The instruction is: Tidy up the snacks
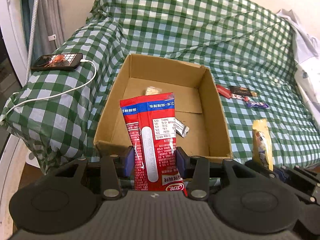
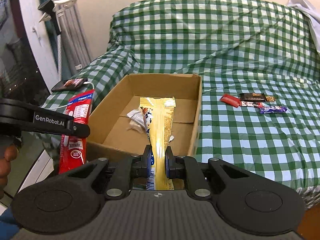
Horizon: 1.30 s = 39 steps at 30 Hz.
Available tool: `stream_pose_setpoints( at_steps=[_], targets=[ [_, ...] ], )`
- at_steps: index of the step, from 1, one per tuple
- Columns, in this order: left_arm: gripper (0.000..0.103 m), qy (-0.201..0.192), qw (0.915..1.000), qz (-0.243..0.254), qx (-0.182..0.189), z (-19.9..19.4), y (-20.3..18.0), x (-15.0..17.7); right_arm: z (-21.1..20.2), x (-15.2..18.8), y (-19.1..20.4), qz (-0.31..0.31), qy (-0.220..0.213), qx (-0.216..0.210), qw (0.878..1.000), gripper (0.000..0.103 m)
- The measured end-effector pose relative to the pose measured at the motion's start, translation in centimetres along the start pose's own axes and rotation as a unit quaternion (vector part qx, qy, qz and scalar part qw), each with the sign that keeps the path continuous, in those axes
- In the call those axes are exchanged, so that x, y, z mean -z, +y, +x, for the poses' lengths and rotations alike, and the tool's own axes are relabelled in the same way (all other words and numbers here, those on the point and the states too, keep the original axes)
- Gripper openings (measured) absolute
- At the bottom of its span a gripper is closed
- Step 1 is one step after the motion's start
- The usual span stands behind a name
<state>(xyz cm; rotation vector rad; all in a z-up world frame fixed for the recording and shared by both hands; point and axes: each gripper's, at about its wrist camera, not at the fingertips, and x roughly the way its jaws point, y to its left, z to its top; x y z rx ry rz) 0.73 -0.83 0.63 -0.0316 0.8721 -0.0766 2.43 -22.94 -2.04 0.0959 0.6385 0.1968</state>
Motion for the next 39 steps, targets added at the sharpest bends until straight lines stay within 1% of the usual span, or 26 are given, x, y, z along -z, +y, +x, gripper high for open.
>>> stream_pose_setpoints(
  at_steps=[5, 8, 14, 20, 39],
  targets=[
    [0.048, -0.016, 0.9997, -0.009, 0.015, -1.2, 0.7, 0.7, -1.7, 0.6, 1.4, -0.016, -0.007, 0.01, 1.0, 0.013],
    [0.048, -0.023, 0.9994, -0.018, 0.019, -1.7, 1.4, 1.0, -1.8, 0.7, 2.2, -0.024, -0.006, 0.012, 1.0, 0.013],
    [0.048, -0.023, 0.999, -0.028, 0.026, -1.8, 2.2, 1.2, -1.6, 0.6, 3.6, -0.044, -0.006, 0.014, 0.999, 0.013],
    [0.048, -0.018, 0.9988, -0.03, 0.033, -1.5, 2.2, 1.5, -1.3, 0.7, 3.6, -0.043, 0.004, 0.021, 0.999, 0.014],
    [0.048, -0.011, 0.999, -0.03, 0.03, -0.7, 2.1, 1.6, -0.5, 0.9, 3.8, -0.042, 0.015, 0.019, 0.999, 0.014]
  ],
)
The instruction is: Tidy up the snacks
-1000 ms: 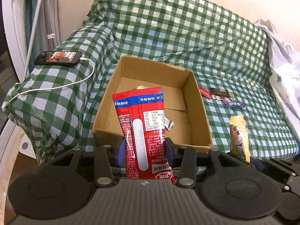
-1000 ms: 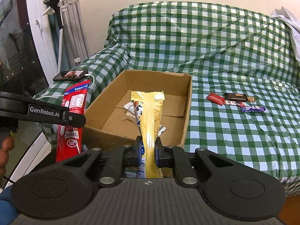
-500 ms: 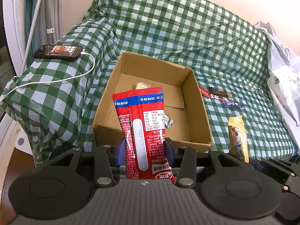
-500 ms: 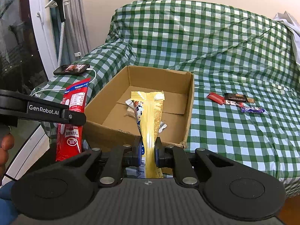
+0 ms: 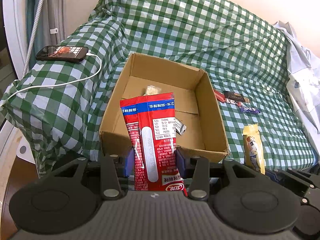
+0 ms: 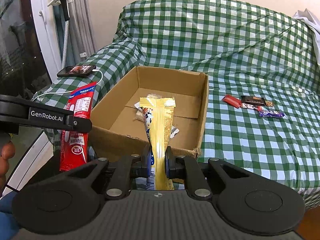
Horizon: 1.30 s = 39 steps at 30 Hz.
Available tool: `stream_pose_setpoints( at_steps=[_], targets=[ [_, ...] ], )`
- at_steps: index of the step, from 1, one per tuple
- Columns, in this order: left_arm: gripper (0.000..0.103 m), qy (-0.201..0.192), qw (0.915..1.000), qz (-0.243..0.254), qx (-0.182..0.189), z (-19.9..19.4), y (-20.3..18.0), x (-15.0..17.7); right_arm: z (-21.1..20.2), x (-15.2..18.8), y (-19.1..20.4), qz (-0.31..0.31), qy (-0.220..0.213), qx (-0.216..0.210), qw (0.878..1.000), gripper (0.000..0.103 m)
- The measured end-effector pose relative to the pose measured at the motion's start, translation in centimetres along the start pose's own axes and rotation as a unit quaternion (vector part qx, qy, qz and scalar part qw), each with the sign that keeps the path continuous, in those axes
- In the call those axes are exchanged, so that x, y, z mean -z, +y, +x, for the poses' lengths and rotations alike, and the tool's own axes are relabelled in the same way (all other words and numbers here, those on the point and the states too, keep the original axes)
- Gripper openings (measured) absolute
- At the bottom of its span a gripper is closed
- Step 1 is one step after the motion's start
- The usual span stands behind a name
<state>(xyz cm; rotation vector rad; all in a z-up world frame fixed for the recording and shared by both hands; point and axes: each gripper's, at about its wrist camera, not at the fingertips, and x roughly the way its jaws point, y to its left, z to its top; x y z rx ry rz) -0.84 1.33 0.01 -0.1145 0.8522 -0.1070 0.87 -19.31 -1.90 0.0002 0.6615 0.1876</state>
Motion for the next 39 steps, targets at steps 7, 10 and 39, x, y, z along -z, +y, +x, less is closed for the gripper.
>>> stream_pose_setpoints(
  at_steps=[7, 10, 39],
  targets=[
    [0.048, 0.002, 1.0, 0.0, 0.0, 0.2, 0.1, 0.0, 0.4, 0.4, 0.2, 0.001, 0.003, -0.001, 1.0, 0.014],
    [0.048, 0.003, 1.0, -0.001, 0.0, 0.3, 0.1, 0.0, 0.6, 0.5, 0.3, 0.001, 0.004, 0.0, 1.0, 0.014],
    [0.048, 0.042, 0.999, -0.014, -0.002, 3.7, 1.6, -0.6, 3.0, 0.6, 0.4, 0.006, 0.048, 0.004, 0.999, 0.014]
  ],
)
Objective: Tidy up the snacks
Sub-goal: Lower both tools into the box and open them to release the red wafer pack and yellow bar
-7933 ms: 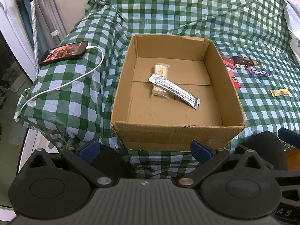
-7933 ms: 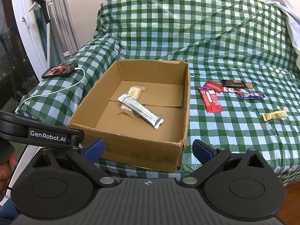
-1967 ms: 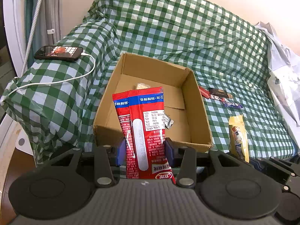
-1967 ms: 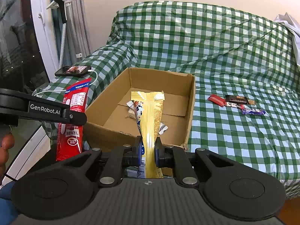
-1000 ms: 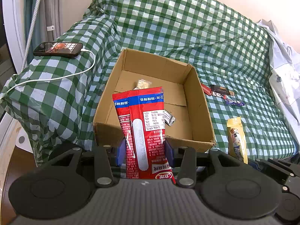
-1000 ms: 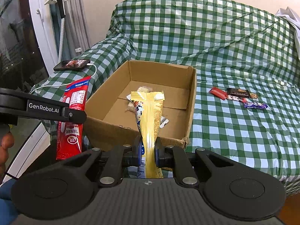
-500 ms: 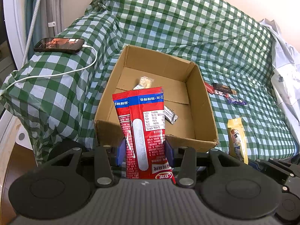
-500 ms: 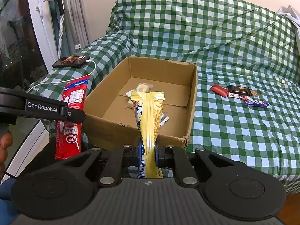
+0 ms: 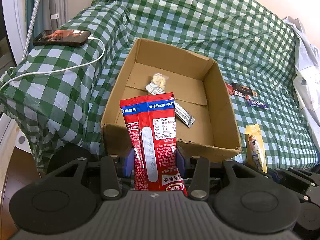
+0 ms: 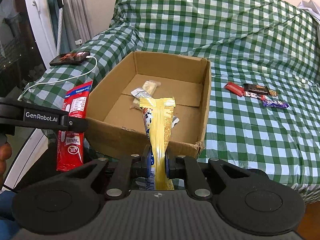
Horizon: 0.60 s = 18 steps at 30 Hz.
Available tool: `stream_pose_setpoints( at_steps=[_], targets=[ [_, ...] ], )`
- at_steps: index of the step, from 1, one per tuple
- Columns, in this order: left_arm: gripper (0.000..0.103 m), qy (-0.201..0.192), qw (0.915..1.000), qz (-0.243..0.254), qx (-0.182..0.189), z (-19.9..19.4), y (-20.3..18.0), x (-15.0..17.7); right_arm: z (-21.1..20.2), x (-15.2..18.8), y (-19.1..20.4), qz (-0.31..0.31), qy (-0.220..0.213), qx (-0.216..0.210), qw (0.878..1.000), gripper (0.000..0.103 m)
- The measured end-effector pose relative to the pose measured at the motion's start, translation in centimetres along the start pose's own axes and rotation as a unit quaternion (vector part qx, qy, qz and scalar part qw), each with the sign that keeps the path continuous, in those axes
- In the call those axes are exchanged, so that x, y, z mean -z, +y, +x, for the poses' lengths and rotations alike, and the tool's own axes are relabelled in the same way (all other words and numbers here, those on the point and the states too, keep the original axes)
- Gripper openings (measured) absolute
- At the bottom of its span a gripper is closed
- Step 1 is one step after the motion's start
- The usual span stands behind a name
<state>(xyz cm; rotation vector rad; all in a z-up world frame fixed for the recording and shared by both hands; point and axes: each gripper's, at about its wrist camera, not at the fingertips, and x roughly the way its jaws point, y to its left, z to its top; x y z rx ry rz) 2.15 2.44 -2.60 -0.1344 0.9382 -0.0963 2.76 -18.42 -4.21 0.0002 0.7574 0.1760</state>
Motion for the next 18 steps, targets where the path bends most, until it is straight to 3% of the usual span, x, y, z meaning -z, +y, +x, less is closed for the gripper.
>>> stream_pose_setpoints(
  at_steps=[18],
  targets=[
    [0.048, 0.045, 0.999, -0.002, -0.004, 4.3, 0.2, -1.3, 3.7, -1.1, -0.5, 0.003, 0.053, 0.003, 0.999, 0.014]
  ],
)
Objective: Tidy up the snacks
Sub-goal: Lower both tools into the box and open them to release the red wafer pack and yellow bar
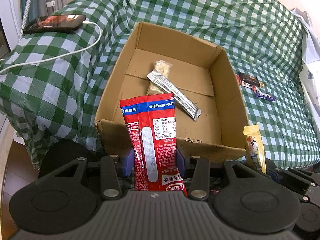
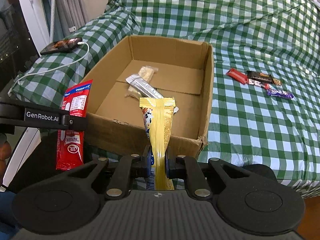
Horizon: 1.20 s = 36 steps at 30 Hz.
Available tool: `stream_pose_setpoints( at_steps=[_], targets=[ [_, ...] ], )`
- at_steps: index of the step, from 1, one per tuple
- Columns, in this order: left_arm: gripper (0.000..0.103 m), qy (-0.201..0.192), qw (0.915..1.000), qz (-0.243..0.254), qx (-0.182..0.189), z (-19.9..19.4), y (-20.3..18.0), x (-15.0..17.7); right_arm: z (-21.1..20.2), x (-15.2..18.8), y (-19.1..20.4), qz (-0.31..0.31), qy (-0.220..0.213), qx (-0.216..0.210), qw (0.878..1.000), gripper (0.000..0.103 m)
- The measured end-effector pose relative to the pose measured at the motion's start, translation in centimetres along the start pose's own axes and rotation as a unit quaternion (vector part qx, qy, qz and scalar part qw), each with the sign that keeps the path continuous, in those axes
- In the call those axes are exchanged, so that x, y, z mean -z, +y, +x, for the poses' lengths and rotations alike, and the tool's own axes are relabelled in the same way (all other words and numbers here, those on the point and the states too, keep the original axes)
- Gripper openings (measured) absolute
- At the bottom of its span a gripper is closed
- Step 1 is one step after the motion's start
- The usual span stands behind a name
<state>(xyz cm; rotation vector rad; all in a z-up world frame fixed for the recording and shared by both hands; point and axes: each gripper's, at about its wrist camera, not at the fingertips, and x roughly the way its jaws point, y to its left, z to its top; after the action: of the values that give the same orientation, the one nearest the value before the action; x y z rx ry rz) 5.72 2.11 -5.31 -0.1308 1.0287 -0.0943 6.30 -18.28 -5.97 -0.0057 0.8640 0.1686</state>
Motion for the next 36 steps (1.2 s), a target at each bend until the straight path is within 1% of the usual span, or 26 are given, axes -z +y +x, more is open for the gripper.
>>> stream_pose_setpoints(
  at_steps=[4, 8, 14, 20, 28, 36],
  targets=[
    [0.048, 0.007, 1.0, -0.002, -0.001, 1.0, 0.0, -0.9, 1.0, -0.6, -0.2, 0.0, 0.01, 0.002, 1.0, 0.014],
    [0.048, 0.008, 1.0, -0.002, 0.002, 1.8, -0.1, -2.4, 2.4, -2.0, -0.2, 0.006, 0.013, -0.003, 1.0, 0.014],
    [0.048, 0.002, 1.0, 0.001, 0.001, 3.1, -0.8, -4.8, 3.9, -4.6, 0.2, 0.001, -0.004, -0.015, 1.0, 0.014],
    [0.048, 0.003, 1.0, 0.003, -0.005, 4.9, -1.0, -6.8, 5.7, -6.7, -1.0, 0.004, -0.004, -0.015, 1.0, 0.014],
    [0.049, 0.001, 0.9999, 0.005, -0.009, 7.3, -1.3, -9.3, 8.5, -8.5, -2.1, 0.01, 0.0, -0.012, 1.0, 0.014],
    [0.049, 0.001, 0.9997, 0.007, -0.024, 9.2, -1.5, -11.4, 11.3, -9.9, -2.3, 0.014, 0.001, -0.015, 1.0, 0.014]
  ],
)
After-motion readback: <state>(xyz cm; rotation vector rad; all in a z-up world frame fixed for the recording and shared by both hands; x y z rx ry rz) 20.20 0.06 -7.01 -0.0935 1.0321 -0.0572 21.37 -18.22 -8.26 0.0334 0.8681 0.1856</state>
